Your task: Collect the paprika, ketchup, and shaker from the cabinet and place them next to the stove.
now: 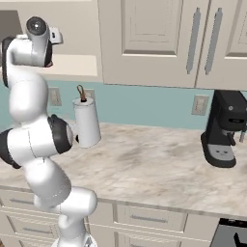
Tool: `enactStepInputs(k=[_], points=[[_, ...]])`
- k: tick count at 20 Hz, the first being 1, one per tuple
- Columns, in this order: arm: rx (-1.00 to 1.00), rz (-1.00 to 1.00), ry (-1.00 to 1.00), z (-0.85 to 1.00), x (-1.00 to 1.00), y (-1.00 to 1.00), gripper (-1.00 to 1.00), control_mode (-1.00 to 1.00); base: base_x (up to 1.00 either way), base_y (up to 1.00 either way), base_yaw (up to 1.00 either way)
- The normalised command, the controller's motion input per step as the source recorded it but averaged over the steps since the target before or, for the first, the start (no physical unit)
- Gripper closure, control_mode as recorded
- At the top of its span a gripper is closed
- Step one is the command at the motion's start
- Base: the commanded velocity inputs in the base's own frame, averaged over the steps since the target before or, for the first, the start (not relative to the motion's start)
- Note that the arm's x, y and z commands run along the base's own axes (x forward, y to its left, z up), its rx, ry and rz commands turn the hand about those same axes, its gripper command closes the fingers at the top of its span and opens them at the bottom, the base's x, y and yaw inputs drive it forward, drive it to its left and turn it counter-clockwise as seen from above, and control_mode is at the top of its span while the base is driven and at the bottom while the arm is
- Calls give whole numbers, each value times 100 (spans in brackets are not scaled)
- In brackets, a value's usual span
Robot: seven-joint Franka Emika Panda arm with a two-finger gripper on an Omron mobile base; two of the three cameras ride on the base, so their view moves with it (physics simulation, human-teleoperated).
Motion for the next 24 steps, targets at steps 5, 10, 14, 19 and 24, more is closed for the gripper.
enactStepInputs(k=[5, 10, 14, 19, 24], points=[[2, 1, 0, 0, -85, -59, 100, -100, 0, 0, 0], [1, 1, 0, 0, -92, -64, 100, -100, 0, 0, 0], [1, 0, 0, -1, -100, -63, 100, -100, 0, 0, 0], [0, 2, 0, -13, -100, -49, 100, -100, 0, 0, 0], [0, 1, 0, -25, -94, -31, 100, -100, 0, 0, 0]])
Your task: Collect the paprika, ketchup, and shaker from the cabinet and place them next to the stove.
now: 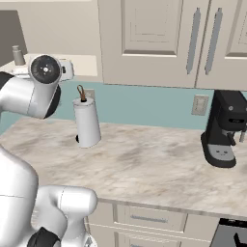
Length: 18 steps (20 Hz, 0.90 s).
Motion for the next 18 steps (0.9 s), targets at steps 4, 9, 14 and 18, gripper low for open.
enactStepInputs(k=[4, 9, 14, 18], points=[[0, 0, 0, -45, -76, -11, 100, -100, 0, 0, 0], [0, 2, 0, -40, -13, 1, 100, 100, -13, -5, 0], [0, 0, 0, 0, 0, 0, 100, 100, -62, -79, -3], [0, 0, 0, 0, 0, 0, 100, 100, -43, -100, -5]])
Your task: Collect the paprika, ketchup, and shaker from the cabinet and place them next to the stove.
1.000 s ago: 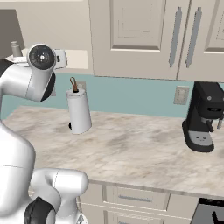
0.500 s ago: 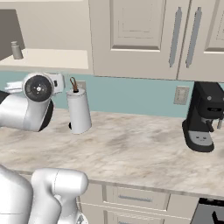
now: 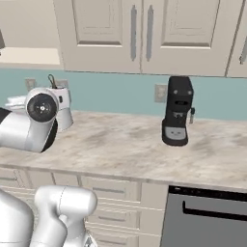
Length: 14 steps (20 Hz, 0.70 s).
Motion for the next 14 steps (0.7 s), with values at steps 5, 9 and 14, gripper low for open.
enactStepInputs(k=[5, 9, 14], points=[[0, 0, 0, 0, 0, 0, 100, 100, -17, -100, -3], [0, 0, 0, 0, 0, 0, 100, 100, -11, -100, -2], [0, 0, 0, 0, 0, 0, 100, 100, -1, -100, 0]])
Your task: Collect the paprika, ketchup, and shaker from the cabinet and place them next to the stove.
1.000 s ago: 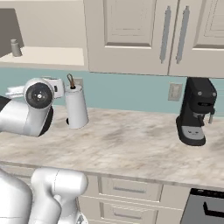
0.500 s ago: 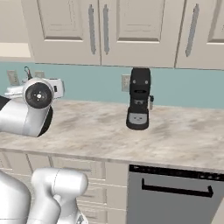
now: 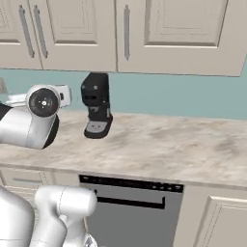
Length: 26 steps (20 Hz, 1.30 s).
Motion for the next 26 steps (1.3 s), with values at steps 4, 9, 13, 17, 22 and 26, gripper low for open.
enactStepInputs(k=[4, 9, 13, 17, 22, 26], points=[[0, 0, 0, 0, 0, 0, 100, 100, 0, -100, 0], [0, 0, 0, 0, 0, 0, 100, 100, 0, -100, 0], [0, 0, 0, 0, 0, 0, 100, 100, 0, -100, -1], [0, 0, 0, 0, 0, 0, 100, 100, 0, -100, -1], [0, 0, 0, 0, 0, 0, 100, 100, 0, -100, 0], [0, 0, 0, 0, 0, 0, 100, 100, 0, -100, 0]])
